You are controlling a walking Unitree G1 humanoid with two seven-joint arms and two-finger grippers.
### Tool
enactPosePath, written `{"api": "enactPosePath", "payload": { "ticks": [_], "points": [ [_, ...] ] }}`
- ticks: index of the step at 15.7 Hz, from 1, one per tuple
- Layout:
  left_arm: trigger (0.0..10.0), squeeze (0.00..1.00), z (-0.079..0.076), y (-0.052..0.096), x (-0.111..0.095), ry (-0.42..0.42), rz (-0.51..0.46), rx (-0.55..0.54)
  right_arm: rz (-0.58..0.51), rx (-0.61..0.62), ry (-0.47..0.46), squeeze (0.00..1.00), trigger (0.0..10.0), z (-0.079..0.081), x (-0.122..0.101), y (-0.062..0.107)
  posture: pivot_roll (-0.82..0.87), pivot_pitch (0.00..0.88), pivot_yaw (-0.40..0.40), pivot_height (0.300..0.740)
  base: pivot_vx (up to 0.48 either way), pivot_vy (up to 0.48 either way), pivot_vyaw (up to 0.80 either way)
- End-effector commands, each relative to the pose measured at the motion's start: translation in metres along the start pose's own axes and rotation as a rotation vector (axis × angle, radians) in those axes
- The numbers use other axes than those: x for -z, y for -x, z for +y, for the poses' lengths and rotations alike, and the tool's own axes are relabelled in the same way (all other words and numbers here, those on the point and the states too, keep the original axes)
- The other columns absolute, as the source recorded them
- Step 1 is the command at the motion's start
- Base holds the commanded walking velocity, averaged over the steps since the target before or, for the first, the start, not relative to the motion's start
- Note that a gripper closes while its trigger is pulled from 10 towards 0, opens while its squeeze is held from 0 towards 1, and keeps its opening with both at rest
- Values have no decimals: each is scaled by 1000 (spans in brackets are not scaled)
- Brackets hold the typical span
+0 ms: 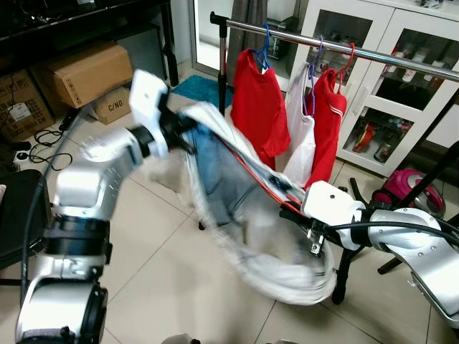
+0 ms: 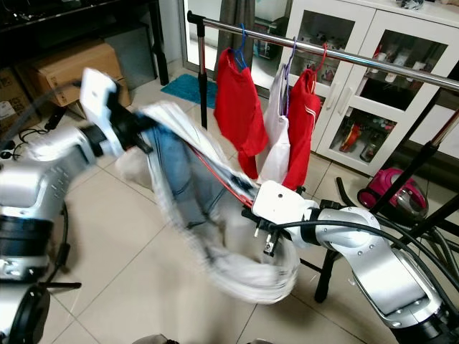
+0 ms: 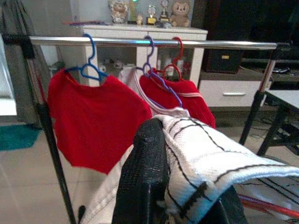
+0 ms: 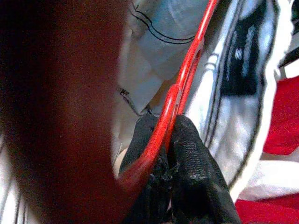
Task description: Hang hanger
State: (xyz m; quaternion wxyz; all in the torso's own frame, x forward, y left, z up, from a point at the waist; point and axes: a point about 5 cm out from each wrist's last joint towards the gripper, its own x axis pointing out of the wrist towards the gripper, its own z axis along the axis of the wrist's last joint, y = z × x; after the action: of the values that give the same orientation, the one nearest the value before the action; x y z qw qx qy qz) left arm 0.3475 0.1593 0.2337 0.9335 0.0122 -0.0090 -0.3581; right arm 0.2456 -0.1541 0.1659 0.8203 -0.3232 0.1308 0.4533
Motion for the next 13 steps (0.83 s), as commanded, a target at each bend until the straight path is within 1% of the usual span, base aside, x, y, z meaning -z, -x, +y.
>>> {"api": "enactPosePath", "payload": {
  "ticks": [1, 2, 3, 4, 5, 6, 7, 8, 9, 10, 11, 12, 13],
  "points": [
    [0, 0, 5, 3, -12, -48, -27, -19, 28, 1, -7, 0, 0, -1, 5, 2, -94, 0, 7, 740, 0, 0, 0],
    [0, 0, 9, 3, -3, -102, 26, -53, 8, 2, -29, 0, 0, -4, 4, 3, -94, 0, 7, 740, 0, 0, 0],
    [0, 0, 19, 5, -10, -85, -27, -115, 7, -38, -32, 0, 0, -1, 9, 6, -94, 0, 7, 740, 0, 0, 0],
    [0, 0, 22, 6, -12, -100, -33, -129, 3, -48, -44, 0, 0, 0, 10, 8, -94, 0, 7, 740, 0, 0, 0],
    [0, 0, 34, 13, -13, -123, -19, -169, -31, -26, -137, 0, 0, -1, 16, 12, -94, 0, 7, 740, 0, 0, 0],
    [0, 0, 42, 18, -12, -138, -2, -200, -50, -6, -187, 0, 0, -4, 22, 16, -94, 0, 7, 740, 0, 0, 0],
    [0, 0, 55, 27, -12, -147, 6, -272, -68, -6, -203, 0, 0, -4, 25, 22, -83, 0, 5, 740, 0, 0, 0],
    [0, 0, 62, 31, -13, -139, 0, -313, -73, -20, -198, 0, 0, -3, 26, 26, -83, 0, 5, 740, 0, 0, 0],
    [0, 0, 78, 37, -13, -94, -29, -409, -107, -62, -213, 0, 0, 1, 24, 31, -83, 0, 8, 740, 0, 0, 0],
    [0, 0, 83, 39, -12, -77, -37, -441, -123, -75, -223, 0, 0, 2, 22, 32, -83, 0, 10, 740, 0, 0, 0],
    [0, 0, 89, 39, -7, -47, -30, -473, -165, -87, -246, 0, 0, 3, 20, 33, -83, 0, 10, 740, 0, 0, 0],
    [0, 0, 90, 38, -3, -25, -26, -474, -196, -85, -264, 0, 0, 3, 18, 33, -80, 0, 11, 740, 0, 0, 0],
    [0, 0, 90, 32, 10, 18, -1, -483, -291, -64, -306, 0, 0, 1, 9, 31, -75, 0, 9, 740, 0, 0, 0]
  ]
}}
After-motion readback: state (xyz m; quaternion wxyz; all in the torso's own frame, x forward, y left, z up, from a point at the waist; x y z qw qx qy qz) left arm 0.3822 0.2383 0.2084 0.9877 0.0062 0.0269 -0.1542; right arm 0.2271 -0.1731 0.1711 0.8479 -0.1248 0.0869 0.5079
